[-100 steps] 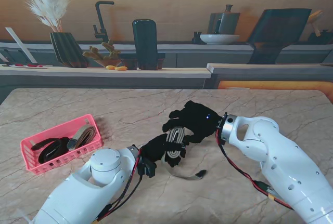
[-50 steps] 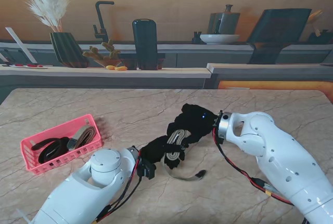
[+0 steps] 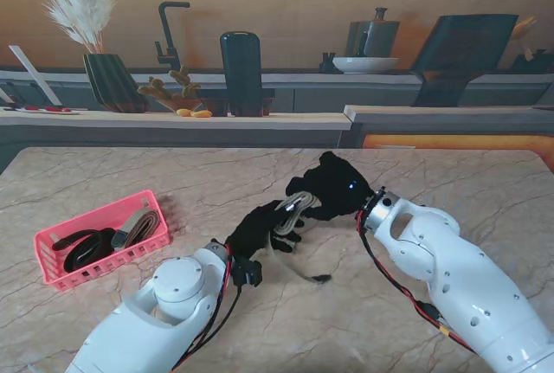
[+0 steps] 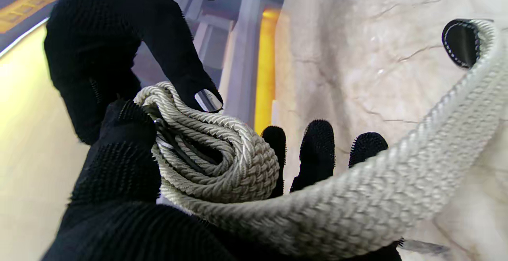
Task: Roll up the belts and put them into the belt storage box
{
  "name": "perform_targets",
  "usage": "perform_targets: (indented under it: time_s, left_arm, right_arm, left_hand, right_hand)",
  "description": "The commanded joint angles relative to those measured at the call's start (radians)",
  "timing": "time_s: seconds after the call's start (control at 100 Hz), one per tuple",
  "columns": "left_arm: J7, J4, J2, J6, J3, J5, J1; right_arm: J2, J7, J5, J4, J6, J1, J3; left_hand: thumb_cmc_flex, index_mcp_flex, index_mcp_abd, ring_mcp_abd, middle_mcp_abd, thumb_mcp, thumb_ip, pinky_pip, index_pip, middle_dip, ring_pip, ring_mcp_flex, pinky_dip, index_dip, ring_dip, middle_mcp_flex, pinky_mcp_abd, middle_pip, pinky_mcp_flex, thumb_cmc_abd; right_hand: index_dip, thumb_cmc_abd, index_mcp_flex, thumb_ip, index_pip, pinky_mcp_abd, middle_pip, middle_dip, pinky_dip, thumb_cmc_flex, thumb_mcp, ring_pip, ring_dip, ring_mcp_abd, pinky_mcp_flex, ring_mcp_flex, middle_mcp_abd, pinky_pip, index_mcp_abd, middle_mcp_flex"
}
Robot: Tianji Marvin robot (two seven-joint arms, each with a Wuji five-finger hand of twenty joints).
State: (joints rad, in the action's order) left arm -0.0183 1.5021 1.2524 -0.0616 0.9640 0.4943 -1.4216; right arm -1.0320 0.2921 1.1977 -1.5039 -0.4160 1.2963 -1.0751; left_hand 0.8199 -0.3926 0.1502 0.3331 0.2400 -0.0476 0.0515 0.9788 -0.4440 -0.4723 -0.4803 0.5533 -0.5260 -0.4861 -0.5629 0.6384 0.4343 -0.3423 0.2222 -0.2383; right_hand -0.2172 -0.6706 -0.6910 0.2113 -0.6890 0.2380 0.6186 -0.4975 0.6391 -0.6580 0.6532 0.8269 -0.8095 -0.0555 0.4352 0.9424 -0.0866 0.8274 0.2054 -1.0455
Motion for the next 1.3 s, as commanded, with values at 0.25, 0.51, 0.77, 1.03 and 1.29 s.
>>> perform_targets:
  time_s: [0.25,0.51,0.77,1.03,1.29]
  left_arm:
    - [0.077,-0.017,0.029,0.054,-0.018,-0.04,-0.015]
    - [0.162,-0.026,0.044,0.077,-0.038,-0.113,-0.013]
    - [0.22,-0.044,0.063,0.149,-0.059,-0.113,-0.006]
    - [0.235,-0.054,0.07,0.188,-0.076,-0.111,-0.004]
    - [0.303,-0.056,0.091,0.182,-0.084,-0.104,-0.008]
  right_arm:
    - [-0.041,0.152,-0.023,-0.019,0.188,0.036,-0.015]
    - [-0.058,0.222,-0.047,-0.047,0.245,0.065,-0.031]
    - [-0.075,0.247,-0.102,-0.015,0.271,0.059,0.019]
    - [-0.107,0.257,-0.207,0.054,0.317,0.021,0.1]
    - [-0.131,0.242,-0.308,0.098,0.305,0.024,0.164]
  left_hand:
    - [-0.033,0.064,-0.078,-0.07,-0.053,-0.196,-0.029,-0.086,0.04,0.087,0.094,-0.056,0.072,0.053,0.066,-0.074,-0.076,0.057,-0.013,-0.104]
    - [-0.055,0.117,-0.093,-0.094,-0.062,-0.284,-0.021,-0.146,0.046,0.149,0.146,-0.147,0.099,0.072,0.117,-0.167,-0.127,0.086,-0.063,-0.104]
    - [-0.135,0.175,-0.113,-0.131,-0.083,-0.25,-0.009,-0.198,0.04,0.167,0.178,-0.21,0.124,0.087,0.146,-0.238,-0.177,0.087,-0.111,-0.134]
    - [-0.235,0.206,-0.107,-0.153,-0.088,-0.308,0.008,-0.242,0.044,0.179,0.204,-0.229,0.146,0.113,0.168,-0.265,-0.208,0.095,-0.127,-0.172]
    - [-0.254,0.246,-0.118,-0.171,-0.091,-0.293,0.011,-0.25,0.061,0.18,0.207,-0.255,0.15,0.131,0.168,-0.318,-0.248,0.089,-0.148,-0.122]
  right_hand:
    - [-0.14,0.206,-0.124,-0.018,-0.324,0.047,0.227,-0.058,-0.011,-0.138,0.153,0.135,-0.05,-0.029,-0.001,-0.051,-0.072,0.095,-0.043,0.037]
    - [-0.156,0.22,-0.109,-0.025,-0.323,0.046,0.253,-0.054,-0.023,-0.14,0.143,0.159,-0.047,-0.028,-0.008,-0.058,-0.076,0.124,-0.049,0.052]
    - [-0.157,0.224,-0.105,-0.03,-0.323,0.045,0.257,-0.051,-0.029,-0.139,0.138,0.162,-0.043,-0.025,-0.01,-0.06,-0.073,0.134,-0.046,0.056]
    - [-0.158,0.228,-0.099,-0.036,-0.324,0.045,0.264,-0.05,-0.034,-0.139,0.133,0.166,-0.041,-0.023,-0.014,-0.062,-0.074,0.14,-0.047,0.06]
    - [-0.152,0.22,-0.106,-0.041,-0.324,0.045,0.267,-0.045,-0.039,-0.134,0.131,0.17,-0.038,-0.02,-0.014,-0.055,-0.071,0.146,-0.041,0.053]
